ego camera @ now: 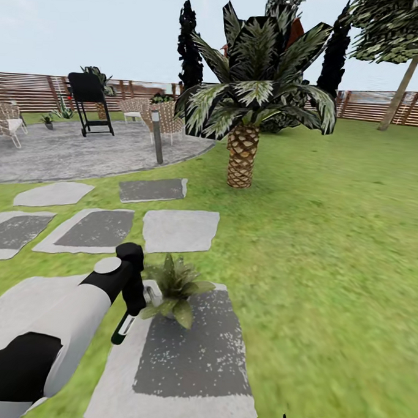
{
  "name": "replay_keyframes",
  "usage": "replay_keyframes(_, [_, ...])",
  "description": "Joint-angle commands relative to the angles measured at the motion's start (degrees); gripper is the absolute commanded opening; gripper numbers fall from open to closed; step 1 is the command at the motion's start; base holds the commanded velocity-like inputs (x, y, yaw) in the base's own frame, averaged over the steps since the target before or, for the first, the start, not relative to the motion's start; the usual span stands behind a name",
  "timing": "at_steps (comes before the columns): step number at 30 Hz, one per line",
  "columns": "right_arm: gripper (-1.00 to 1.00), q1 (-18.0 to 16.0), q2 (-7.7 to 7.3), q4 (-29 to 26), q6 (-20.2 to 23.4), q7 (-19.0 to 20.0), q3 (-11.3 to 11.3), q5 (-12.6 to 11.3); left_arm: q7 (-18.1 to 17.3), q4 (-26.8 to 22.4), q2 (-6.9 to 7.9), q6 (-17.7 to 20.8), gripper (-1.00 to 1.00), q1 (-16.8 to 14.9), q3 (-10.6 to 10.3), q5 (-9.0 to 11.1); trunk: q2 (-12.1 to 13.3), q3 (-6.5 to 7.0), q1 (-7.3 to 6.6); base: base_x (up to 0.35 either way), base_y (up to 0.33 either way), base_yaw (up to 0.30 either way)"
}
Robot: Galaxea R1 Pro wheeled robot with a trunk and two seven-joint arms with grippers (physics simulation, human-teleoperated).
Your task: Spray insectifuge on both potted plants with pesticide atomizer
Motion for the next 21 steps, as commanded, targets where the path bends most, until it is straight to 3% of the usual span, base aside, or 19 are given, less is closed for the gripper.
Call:
replay_keyframes(1, [1.0, -0.04, 0.0, 0.07, -0.18, -0.41, -0.19, 0.63, -0.47, -0.04, 0.45, 0.57, -1.0, 0.15, 0.0, -0.4, -0.02, -0.05, -0.02, -0.01, -0.001, 0.028])
replay_keyframes(6, [1.0, -0.03, 0.0, 0.07, -0.18, -0.41, -0.19, 0.63, -0.47, 0.03, 0.92, 0.57, -1.0, 0.39, 0.16, -0.4, -0.02, -0.05, -0.02, 0.046, 0.027, 0.006])
replay_keyframes(17, [1.0, -0.04, 0.0, 0.15, -0.18, -0.41, -0.19, 0.68, -0.47, 0.05, 0.53, 0.58, -1.0, 0.46, -0.22, -0.4, -0.02, -0.05, -0.02, 0.287, 0.117, 0.0])
replay_keyframes(21, [1.0, -0.04, 0.0, 0.15, -0.16, -0.41, -0.19, 0.68, -0.47, 0.06, 0.25, 0.57, -1.0, 0.49, -0.27, -0.48, -0.02, -0.05, -0.02, 0.078, 0.009, 0.057])
